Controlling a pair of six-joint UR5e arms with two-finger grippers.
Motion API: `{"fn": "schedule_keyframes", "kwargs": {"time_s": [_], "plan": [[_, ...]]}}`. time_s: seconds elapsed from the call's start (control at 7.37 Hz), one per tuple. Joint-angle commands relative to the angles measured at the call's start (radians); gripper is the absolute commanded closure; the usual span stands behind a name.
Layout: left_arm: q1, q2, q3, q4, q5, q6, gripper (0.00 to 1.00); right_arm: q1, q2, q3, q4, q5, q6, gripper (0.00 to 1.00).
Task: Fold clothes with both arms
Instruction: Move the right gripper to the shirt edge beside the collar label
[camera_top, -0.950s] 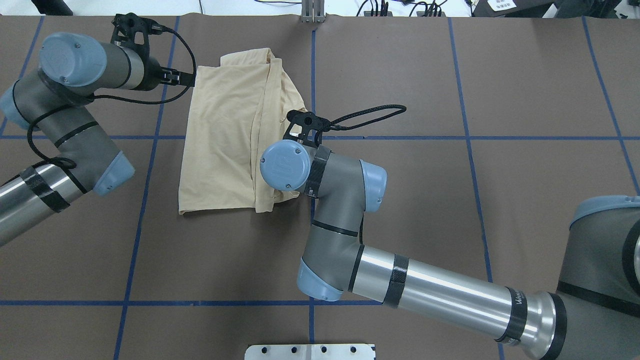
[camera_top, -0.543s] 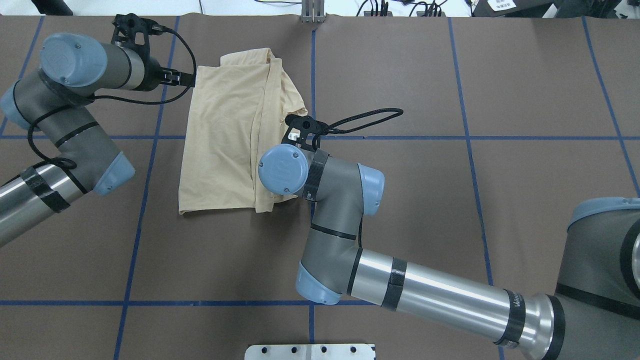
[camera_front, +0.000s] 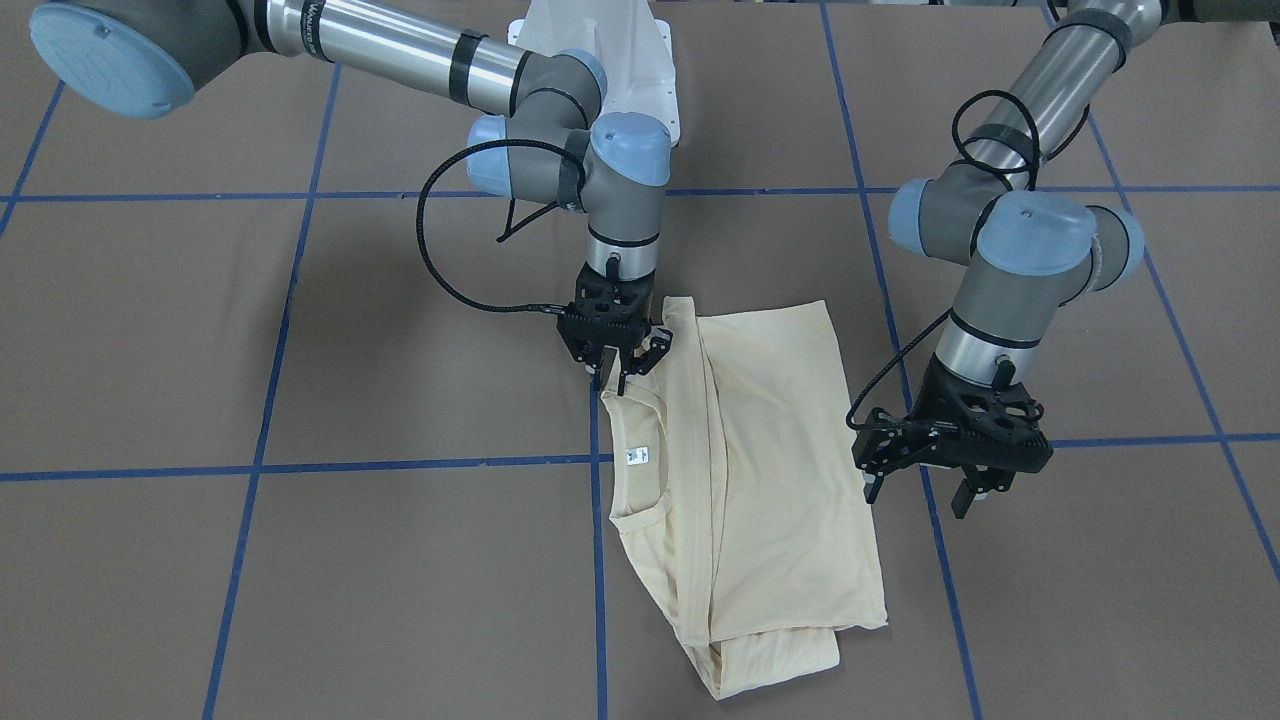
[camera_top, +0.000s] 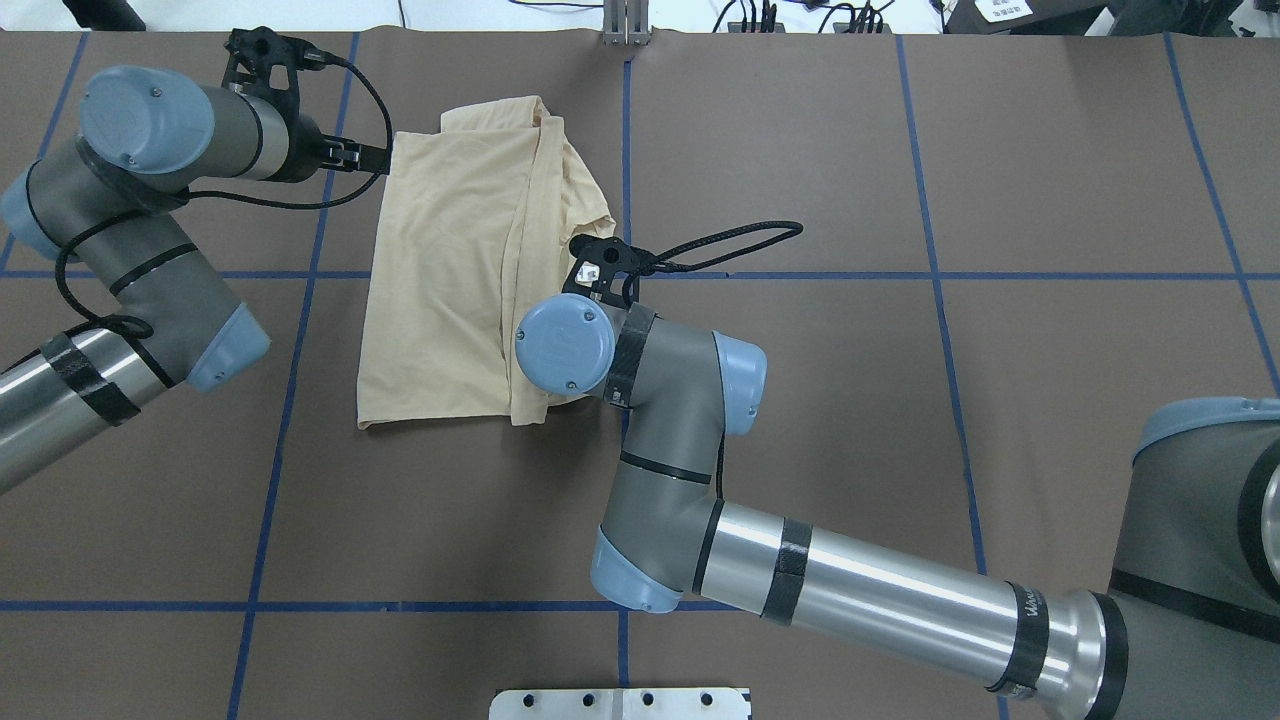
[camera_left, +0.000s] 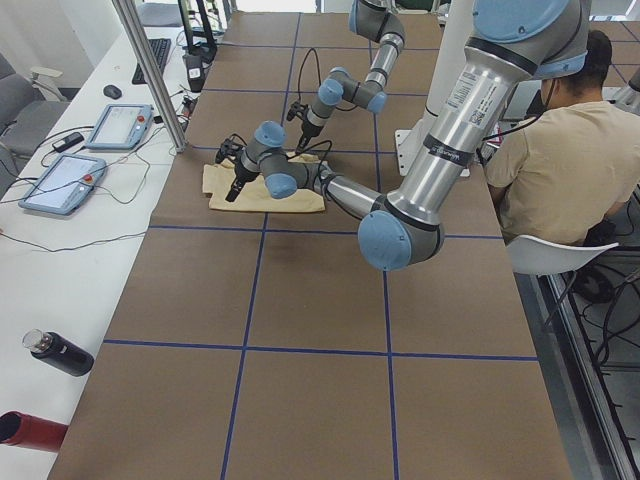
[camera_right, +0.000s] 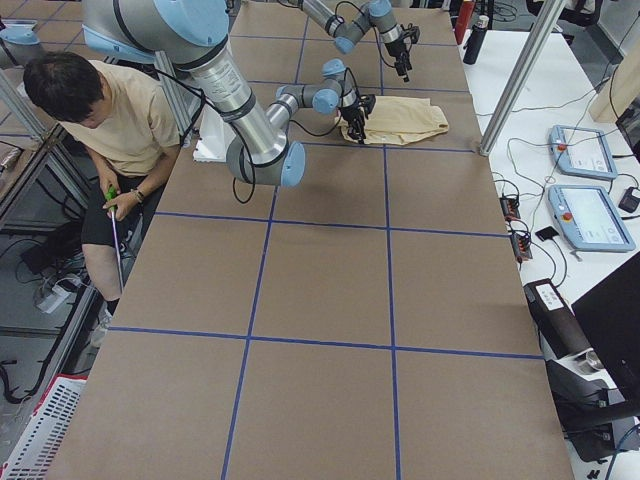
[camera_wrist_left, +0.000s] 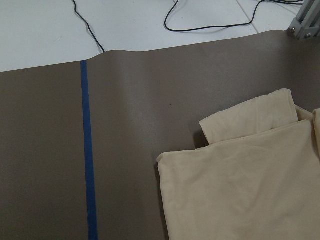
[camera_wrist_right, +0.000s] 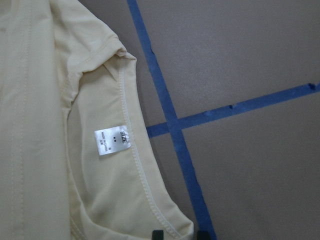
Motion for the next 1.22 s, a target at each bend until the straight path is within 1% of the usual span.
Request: {"fn": "schedule_keyframes", "kwargs": {"time_s": [0.0,0.27,0.41,0.68,0.81,0.95,1.09], "plan": [[0.001,0.0,-0.001,0.0,-0.001,-0.001,0.0,0.001,0.003,0.0,-0.001,0.0,-0.008,1.0],[0.001,0.0,-0.003,0.0,-0.001,-0.001,0.0,0.003,-0.022,0.032,-0.007,0.008,-0.009,1.0],[0.001,0.0,-0.003,0.0,-0.001,-0.004,0.0,0.003,-0.083,0.117,-0.019,0.012,-0.028,1.0],[0.001,0.0,-0.009,0.0,-0.001,-0.022,0.0,-0.005,-0.365,0.434,-0.043,0.009,-0.054,1.0],[0.001,0.002,-0.009,0.0,0.001,-0.024,0.0,-0.027,-0.466,0.533,-0.043,0.002,-0.054,1.0],[0.002,0.005,-0.009,-0.002,-0.001,-0.024,0.0,-0.041,-0.503,0.569,-0.043,-0.027,-0.049,1.0],[0.002,0.005,-0.009,0.0,-0.001,-0.024,0.0,-0.061,-0.505,0.572,-0.043,-0.063,-0.04,1.0]]}}
